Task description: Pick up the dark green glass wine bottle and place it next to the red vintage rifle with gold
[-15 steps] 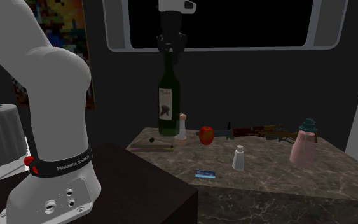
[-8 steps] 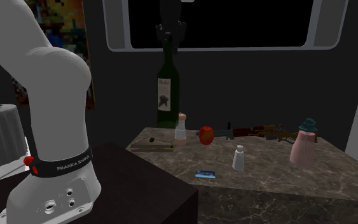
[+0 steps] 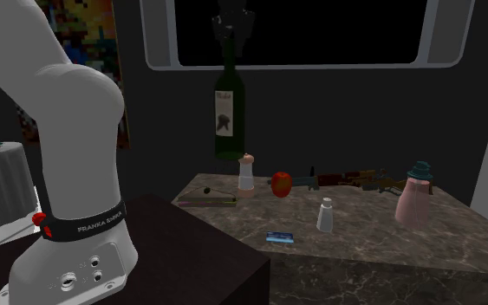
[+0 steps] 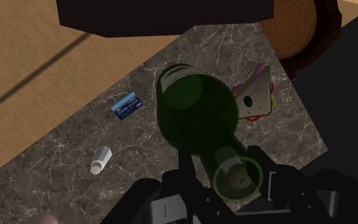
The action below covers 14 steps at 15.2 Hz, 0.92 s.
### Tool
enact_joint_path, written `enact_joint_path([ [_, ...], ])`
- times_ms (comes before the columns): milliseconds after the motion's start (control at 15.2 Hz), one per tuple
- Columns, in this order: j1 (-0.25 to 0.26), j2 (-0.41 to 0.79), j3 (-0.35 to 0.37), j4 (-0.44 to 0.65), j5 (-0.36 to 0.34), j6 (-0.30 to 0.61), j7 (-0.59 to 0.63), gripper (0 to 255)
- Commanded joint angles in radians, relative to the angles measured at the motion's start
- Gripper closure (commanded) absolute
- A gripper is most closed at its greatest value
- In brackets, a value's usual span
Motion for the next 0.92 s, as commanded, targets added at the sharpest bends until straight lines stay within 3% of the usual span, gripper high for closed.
enact_joint_path([
  [0,0.000,0.005,-0.001,0.032,0.000,-0.027,0.000,255],
  [858,0.002,0.061,-0.002,0.258,0.001,-0.196,0.007,255],
])
